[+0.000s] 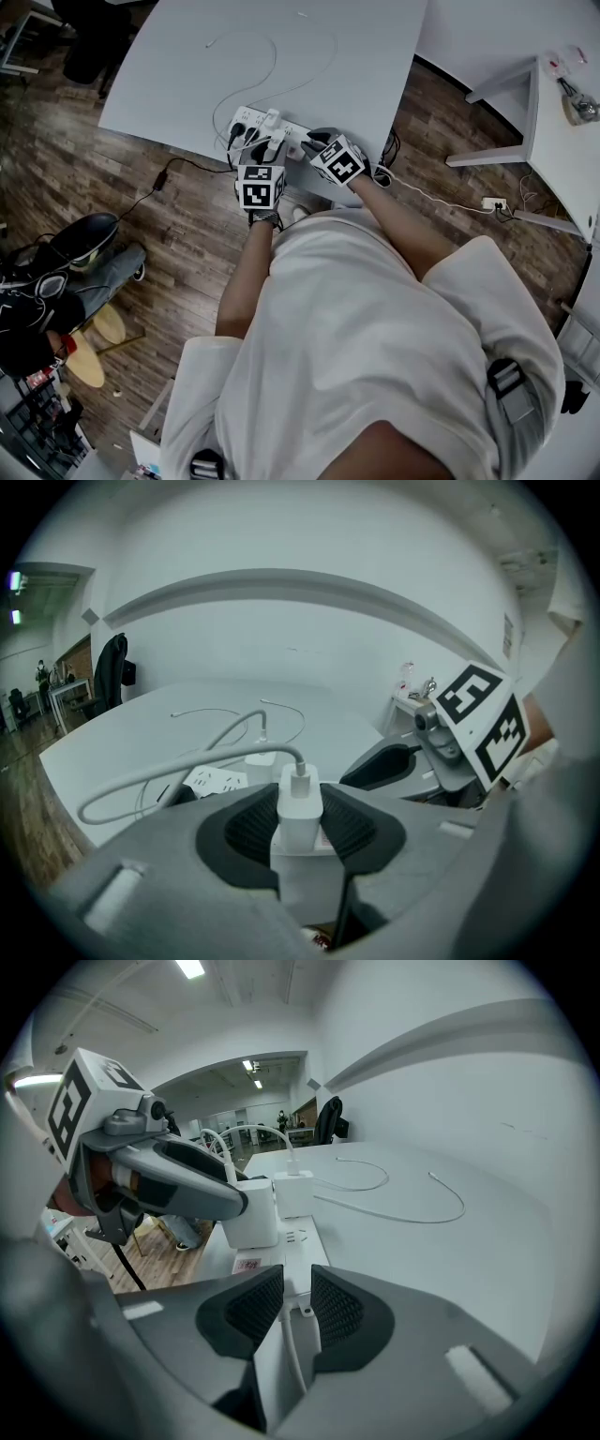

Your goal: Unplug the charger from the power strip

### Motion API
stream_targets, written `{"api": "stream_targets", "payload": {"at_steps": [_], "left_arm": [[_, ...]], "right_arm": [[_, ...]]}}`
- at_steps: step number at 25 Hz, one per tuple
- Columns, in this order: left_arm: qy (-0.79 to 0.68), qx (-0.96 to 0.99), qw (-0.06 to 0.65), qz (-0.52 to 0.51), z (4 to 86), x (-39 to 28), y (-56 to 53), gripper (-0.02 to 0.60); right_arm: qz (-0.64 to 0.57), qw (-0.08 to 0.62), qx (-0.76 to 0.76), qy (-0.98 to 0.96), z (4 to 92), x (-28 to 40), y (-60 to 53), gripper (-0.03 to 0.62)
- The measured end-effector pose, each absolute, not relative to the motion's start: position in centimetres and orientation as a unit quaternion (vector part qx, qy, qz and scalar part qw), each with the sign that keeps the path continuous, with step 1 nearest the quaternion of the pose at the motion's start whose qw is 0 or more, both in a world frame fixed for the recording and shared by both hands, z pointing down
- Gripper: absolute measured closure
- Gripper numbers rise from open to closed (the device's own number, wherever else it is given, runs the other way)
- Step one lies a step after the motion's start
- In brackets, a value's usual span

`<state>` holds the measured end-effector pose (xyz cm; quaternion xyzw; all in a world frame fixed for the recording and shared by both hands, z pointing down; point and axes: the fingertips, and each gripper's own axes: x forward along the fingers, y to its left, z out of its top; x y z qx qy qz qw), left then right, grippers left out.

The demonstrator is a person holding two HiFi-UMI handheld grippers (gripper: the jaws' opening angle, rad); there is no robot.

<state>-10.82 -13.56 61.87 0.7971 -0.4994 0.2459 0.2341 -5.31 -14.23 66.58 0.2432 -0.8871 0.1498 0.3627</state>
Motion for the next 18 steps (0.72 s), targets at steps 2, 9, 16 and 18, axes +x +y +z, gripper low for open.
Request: {"api": "stream_targets", "payload": {"at_steps": [2, 9, 16, 18], "left_arm": [[-0.498, 0.797, 0.228, 0.255, 61.9, -10.8, -13.5, 0.442], [-0.473, 0.805, 0.157, 0.322, 62.0, -9.8, -13.6, 0.442], [-0.485, 0.803, 0.188, 0.289, 62.0, -10.5, -13.6, 0.442], [-0.497, 0.796, 0.229, 0.260, 62.0, -11.0, -13.5, 0.442]], "right_arm": [[0.148, 0.362, 0.243, -0.888, 66.5, -5.3, -14.3, 0.502], [0.150, 0.366, 0.245, -0.885, 66.6, -5.2, -14.3, 0.502], [0.150, 0.363, 0.247, -0.886, 66.7, -5.3, -14.3, 0.502], [0.151, 0.363, 0.247, -0.886, 66.7, -5.4, -14.4, 0.502]]}}
